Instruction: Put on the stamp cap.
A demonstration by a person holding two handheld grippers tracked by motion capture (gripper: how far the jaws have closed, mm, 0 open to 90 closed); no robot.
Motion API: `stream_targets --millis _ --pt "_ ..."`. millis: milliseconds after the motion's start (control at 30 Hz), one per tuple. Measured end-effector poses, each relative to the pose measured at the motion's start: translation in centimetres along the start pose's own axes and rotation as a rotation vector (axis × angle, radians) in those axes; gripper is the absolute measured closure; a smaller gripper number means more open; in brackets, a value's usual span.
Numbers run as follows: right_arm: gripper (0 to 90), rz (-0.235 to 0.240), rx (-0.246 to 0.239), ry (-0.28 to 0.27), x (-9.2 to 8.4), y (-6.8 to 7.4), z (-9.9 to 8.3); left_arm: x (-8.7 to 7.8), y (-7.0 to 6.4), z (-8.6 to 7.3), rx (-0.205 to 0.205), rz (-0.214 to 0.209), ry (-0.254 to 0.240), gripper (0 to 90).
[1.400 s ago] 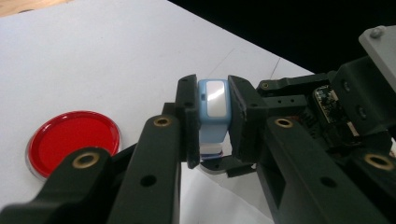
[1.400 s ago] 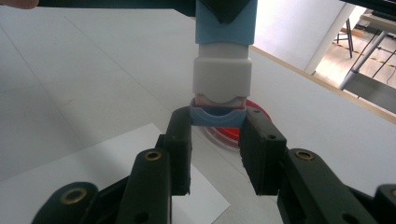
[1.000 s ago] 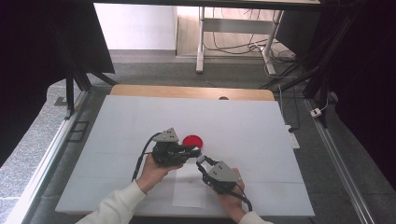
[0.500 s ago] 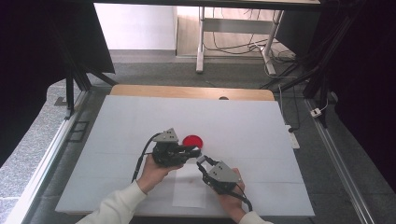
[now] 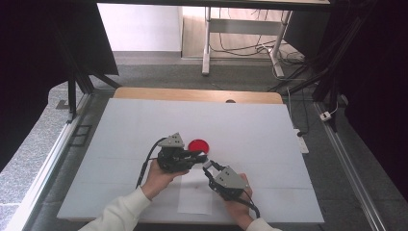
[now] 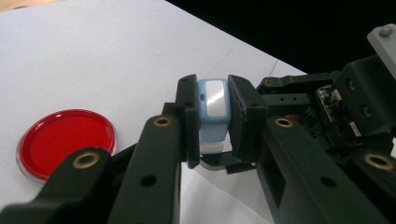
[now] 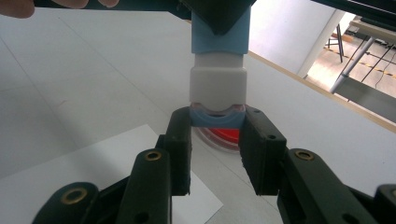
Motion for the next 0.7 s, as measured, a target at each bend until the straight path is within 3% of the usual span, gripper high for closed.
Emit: stream_targets --millis 700 --pt "65.4 0.005 0.007 0.028 0.06 -0.06 -0.07 0.46 0.01 -0.35 -0.001 0.004 0.006 75.7"
Point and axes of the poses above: each handheld gripper's, and its own axes: x roughly forward along the jaws, z roughly out of its top, y roughly to its left, the point moved 5 cm from there along x, roughly forward along the jaws, and after that the axes turned 2 degrees about -x, right-handed, at the moved point
